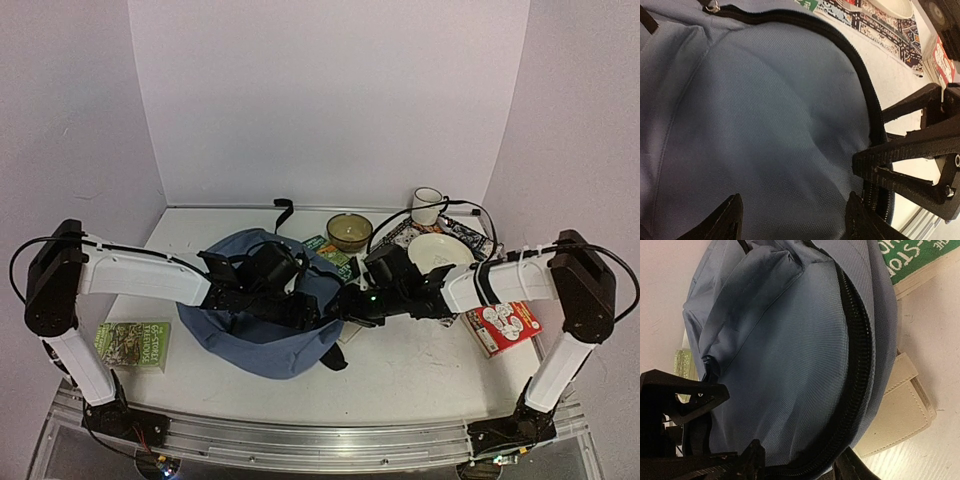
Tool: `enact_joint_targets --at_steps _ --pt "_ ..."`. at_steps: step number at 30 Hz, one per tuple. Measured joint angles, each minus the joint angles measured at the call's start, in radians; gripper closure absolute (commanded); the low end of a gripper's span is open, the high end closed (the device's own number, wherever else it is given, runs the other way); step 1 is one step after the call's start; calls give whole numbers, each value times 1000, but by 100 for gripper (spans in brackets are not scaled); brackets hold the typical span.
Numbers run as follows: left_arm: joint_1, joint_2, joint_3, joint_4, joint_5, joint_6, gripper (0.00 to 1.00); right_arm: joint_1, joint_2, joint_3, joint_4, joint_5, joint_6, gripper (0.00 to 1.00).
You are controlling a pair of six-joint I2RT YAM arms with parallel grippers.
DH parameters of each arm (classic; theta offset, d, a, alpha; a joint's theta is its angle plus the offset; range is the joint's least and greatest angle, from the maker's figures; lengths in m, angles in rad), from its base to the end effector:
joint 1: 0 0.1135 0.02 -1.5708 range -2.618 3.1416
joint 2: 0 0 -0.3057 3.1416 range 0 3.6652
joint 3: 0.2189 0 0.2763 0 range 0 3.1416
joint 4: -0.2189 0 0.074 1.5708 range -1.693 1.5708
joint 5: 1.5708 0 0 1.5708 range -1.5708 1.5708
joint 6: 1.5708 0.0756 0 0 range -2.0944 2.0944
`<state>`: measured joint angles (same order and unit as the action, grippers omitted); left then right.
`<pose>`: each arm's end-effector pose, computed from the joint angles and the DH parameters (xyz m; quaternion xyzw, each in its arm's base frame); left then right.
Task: Pack the student bag
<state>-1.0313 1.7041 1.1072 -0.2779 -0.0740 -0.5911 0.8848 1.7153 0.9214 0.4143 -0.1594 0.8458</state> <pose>0.2171 -0.3516 0.1999 0.1928 0.9195 -0.2232 0.2599 0.2656 0.3434 0.2107 -0.0607 0.8242 0.4685 0.3124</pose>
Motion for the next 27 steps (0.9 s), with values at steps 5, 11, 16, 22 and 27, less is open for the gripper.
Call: enact_joint_targets --at_steps 5,11,16,22,27 --pt "-11 4 4 0 14 -1 28 0 6 2 7 0 0 45" --pt "-13 -9 5 0 12 -10 27 0 -25 1 -6 29 -10 38" --pt "-13 -47 6 7 9 -11 27 -20 -104 -12 -33 66 -18 45" --pt "-13 -50 6 19 11 -11 27 -64 -136 -62 -46 78 -23 56" --pt "-13 -42 17 22 12 -11 27 -68 -128 -77 -58 78 -22 59"
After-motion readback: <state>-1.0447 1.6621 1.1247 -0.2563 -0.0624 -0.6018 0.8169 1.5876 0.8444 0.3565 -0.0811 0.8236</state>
